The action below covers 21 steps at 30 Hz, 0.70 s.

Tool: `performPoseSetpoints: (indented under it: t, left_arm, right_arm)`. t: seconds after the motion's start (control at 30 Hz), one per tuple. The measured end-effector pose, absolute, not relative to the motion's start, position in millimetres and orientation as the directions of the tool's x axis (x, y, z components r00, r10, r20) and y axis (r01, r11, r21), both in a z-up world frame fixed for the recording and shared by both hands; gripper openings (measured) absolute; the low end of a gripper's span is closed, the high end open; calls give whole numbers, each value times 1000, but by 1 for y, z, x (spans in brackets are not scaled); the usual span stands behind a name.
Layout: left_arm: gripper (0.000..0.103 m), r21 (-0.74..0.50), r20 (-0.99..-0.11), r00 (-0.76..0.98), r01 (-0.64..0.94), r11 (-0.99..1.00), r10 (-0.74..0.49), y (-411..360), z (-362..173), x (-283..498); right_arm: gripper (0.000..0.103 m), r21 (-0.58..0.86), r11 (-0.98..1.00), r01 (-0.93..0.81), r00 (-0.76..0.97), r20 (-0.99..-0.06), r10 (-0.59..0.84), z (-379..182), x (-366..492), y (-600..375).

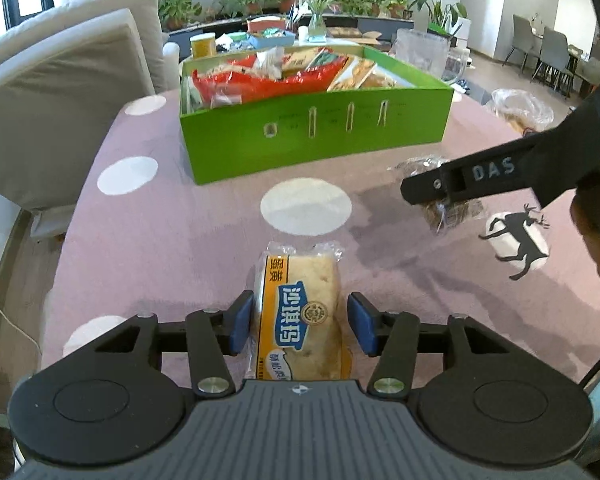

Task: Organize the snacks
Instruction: 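Lift the pastry pack with the left tool while the right tool grasps the QR-code snack bag, then carry both packs into the green box and open both tools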

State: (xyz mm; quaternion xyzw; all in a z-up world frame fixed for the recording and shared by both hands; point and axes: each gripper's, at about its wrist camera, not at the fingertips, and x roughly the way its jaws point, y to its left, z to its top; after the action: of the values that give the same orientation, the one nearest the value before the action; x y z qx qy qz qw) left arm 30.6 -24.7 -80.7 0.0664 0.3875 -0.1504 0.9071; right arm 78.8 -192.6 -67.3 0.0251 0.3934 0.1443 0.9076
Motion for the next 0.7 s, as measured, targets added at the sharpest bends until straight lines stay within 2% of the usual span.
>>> performPoseSetpoints:
  t: [0.13,0.37,0.7]
  left_arm:
    - [39,-21,-717,658,308,951,-229,-20,-77,33]
    - [39,3,-628,740,310,951,-239,-23,-43,32]
    - [39,13,-552,794,314,949,-255,-41,0,68]
  right_arm:
    - [76,163,957,-241,649,-706,284,-67,79,-194]
    - [76,155,956,-248,677,-678,286,-56,77,-195]
    - [76,125,959,-255,756,-593,278,-13,93,-207]
